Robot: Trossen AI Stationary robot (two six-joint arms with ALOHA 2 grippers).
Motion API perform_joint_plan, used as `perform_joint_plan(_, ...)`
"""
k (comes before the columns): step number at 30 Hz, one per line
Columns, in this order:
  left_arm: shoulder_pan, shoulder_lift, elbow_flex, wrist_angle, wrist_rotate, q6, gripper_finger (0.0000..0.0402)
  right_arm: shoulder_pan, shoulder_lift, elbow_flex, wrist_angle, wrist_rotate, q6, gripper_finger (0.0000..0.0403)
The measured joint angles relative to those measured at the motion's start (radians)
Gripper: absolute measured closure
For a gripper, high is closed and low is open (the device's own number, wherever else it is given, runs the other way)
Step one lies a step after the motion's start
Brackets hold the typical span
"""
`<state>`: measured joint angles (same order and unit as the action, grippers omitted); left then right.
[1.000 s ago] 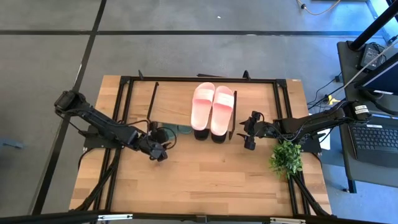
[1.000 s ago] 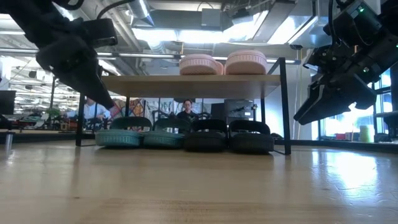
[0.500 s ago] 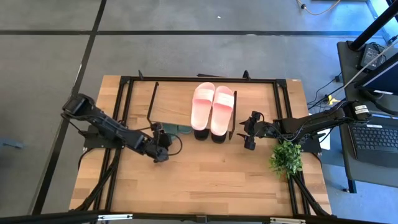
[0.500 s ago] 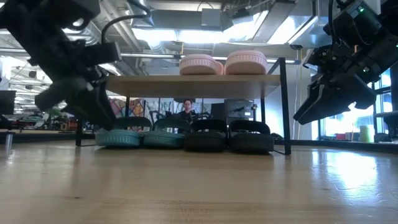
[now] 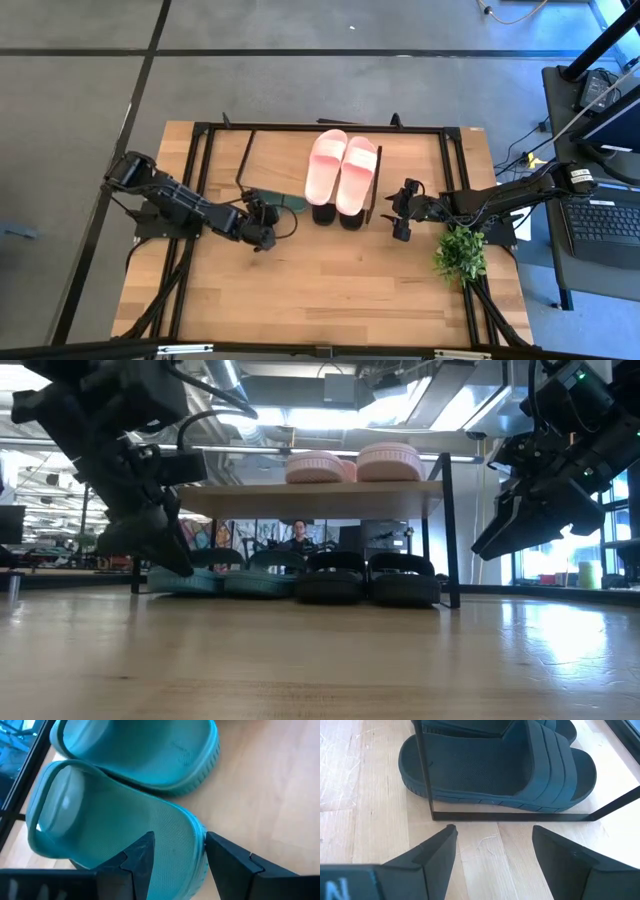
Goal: Pick and place slides into the shelf
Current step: Put the green slide under the shelf
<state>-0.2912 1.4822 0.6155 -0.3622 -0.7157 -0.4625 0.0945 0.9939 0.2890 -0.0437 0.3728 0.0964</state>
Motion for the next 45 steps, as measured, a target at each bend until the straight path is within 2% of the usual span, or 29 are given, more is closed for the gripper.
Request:
perform_joint_plan(15,0.037,0.0,0.0,-0.002,-0.005,-0.007,0.0233,0.0,0.0,0.0,0.0,0.0,0.0,0.0144)
perform_joint_plan(23,0.023,-0.001,0.0,-0.002,-0.086,-0.032,0.0233,0.0,0.0,0.0,0.0,0.0,0.0,0.0144)
perform_joint_plan(31,0.052,-0.001,0.0,-0.001,-0.09,-0.032,0.0233,0.0,0.0,0.0,0.0,0.0,0.006,0.0144)
perform_joint_plan(35,0.052,-0.001,0.0,-0.002,-0.073,-0.033,0.0233,0.0,0.0,0.0,0.0,0.0,0.007,0.0144)
perform_joint_plan(41,0.025,-0.019,0.001,-0.037,0.066,-0.083,0.0233,0.0,0.0,0.0,-0.001,0.0,0.006,0.0144)
perform_joint_plan(45,0.002,-0.026,0.002,-0.07,0.074,-0.155,0.0233,0.0,0.0,0.0,-0.001,0.0,0.003,0.0144)
